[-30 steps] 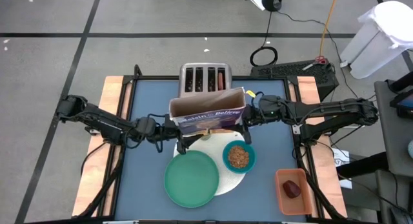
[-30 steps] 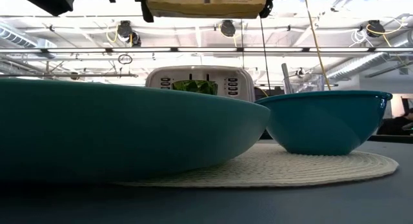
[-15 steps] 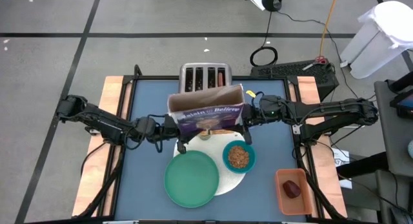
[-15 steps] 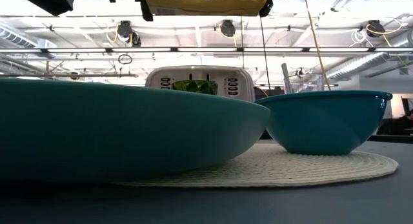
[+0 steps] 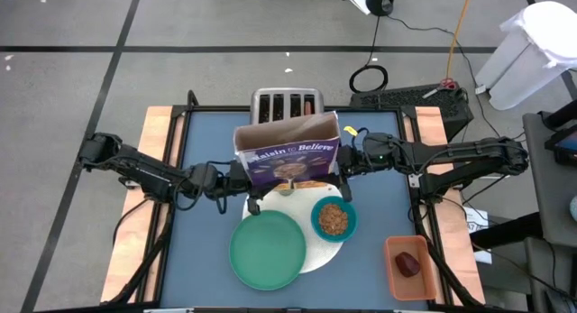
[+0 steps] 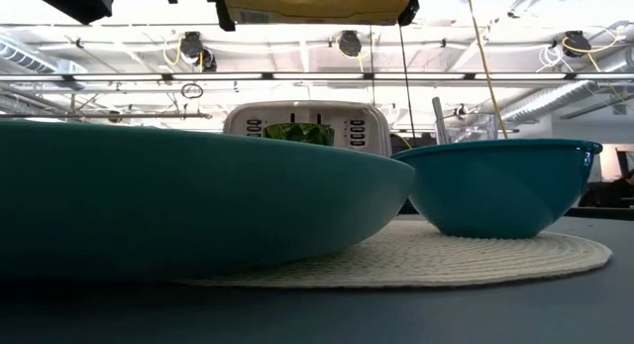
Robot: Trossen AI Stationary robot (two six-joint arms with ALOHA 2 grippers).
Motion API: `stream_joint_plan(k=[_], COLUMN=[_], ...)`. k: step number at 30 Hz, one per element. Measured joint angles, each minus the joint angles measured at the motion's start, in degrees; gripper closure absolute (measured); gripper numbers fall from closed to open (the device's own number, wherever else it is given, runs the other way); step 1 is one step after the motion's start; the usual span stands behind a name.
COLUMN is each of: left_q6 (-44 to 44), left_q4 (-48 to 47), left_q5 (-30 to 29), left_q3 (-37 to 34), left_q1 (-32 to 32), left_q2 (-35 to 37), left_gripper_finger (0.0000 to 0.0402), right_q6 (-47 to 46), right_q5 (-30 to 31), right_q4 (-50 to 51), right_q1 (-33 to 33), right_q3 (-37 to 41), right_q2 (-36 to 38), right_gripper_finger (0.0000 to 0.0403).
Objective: Arrange a breakfast setting
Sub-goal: Pour the cereal into the blue bowl
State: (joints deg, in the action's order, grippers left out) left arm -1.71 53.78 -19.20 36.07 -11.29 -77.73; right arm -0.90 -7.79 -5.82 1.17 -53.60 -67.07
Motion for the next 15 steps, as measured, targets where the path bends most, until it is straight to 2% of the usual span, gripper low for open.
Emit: stream_joint_plan(k=[15], left_q6=[-0.2], left_q4=[0.0], left_q5=[-0.2], left_q3=[0.0], left_q1=[0.0], left_q2=[0.0], left_gripper_finger=[0.0233], right_q6=[0.2], right_q5=[0.3], right_q4=[0.0], right_q1=[0.0], right_q3=[0.0], right_q2=[0.0], right_gripper_finger=[0.0257])
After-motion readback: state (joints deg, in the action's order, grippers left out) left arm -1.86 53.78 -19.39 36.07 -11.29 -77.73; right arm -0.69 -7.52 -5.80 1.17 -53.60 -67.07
